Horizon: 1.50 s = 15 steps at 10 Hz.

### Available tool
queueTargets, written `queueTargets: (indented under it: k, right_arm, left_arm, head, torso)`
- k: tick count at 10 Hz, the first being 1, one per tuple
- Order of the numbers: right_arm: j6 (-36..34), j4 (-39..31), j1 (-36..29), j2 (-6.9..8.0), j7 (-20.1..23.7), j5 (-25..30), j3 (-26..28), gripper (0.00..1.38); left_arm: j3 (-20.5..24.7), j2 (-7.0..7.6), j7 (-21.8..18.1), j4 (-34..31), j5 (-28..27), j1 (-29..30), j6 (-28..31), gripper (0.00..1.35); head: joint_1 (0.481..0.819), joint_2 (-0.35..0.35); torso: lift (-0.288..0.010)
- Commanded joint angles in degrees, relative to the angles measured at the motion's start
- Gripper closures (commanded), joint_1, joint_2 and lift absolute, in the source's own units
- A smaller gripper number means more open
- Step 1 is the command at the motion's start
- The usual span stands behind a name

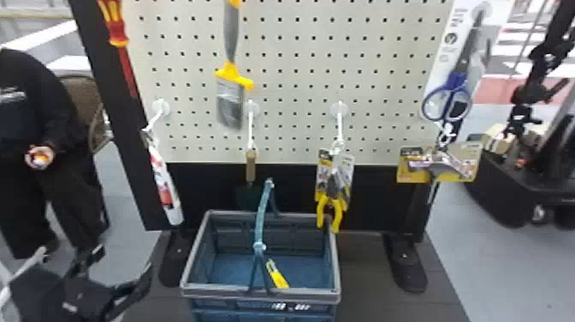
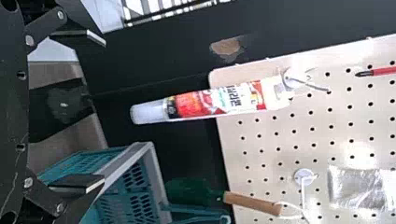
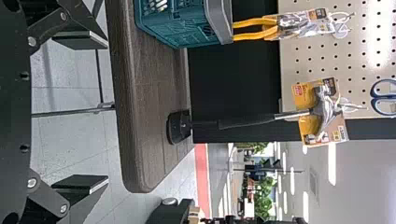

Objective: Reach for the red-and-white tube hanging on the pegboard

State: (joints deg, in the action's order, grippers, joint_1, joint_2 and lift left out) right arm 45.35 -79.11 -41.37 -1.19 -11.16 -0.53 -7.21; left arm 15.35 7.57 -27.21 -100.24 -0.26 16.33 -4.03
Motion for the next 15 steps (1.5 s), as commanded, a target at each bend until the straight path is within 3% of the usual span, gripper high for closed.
queueTargets:
  k: [1, 6, 9, 12, 13, 14, 15]
  right_arm:
    - [0.0, 0.0, -0.1, 0.22, 0.0, 0.1, 0.0, 0.26]
    - [0.0, 0.3, 0.1, 0.92, 1.6, 0.1, 0.0, 0.26]
    - [0.0, 1.1, 0.5, 1.24, 2.4, 0.0, 0.0, 0.26]
    - [0.1, 1.3, 0.5, 1.24, 2.6, -0.3, 0.0, 0.26]
    - [0.1, 1.3, 0.5, 1.24, 2.6, -0.3, 0.0, 0.26]
    - [0.1, 1.4, 0.5, 1.24, 2.6, -0.3, 0.0, 0.26]
    - [0.1, 1.4, 0.5, 1.24, 2.7, -0.3, 0.0, 0.26]
  left_arm:
    - [-0.5, 1.57, -0.4, 1.4, 0.4, -4.0, 2.1, 0.22]
    - [-6.9, 8.34, -5.8, 13.5, 6.0, -21.5, 9.2, 0.14]
    - [-8.4, 10.36, -9.8, 16.4, 8.9, -27.3, 13.3, 0.14]
    - [-9.6, 10.54, -11.5, 19.7, 10.1, -29.0, 16.2, 0.14]
    - [-10.1, 10.54, -11.6, 19.7, 9.9, -29.0, 15.8, 0.22]
    - [-10.3, 10.54, -11.5, 19.7, 9.7, -29.2, 15.2, 0.54]
    - [-10.2, 10.54, -11.3, 20.0, 9.7, -29.5, 14.1, 0.69]
  head:
    - [0.549, 0.000]
    - [0.549, 0.000]
    - [0.549, 0.000]
    - [0.549, 0.000]
    - [0.549, 0.000]
    - [0.549, 0.000]
    - [0.549, 0.000]
  torso:
    - [-0.100]
    - [-0.100]
    - [-0.100]
    - [-0.100]
    - [-0.100]
    - [-0.100]
    - [-0.100]
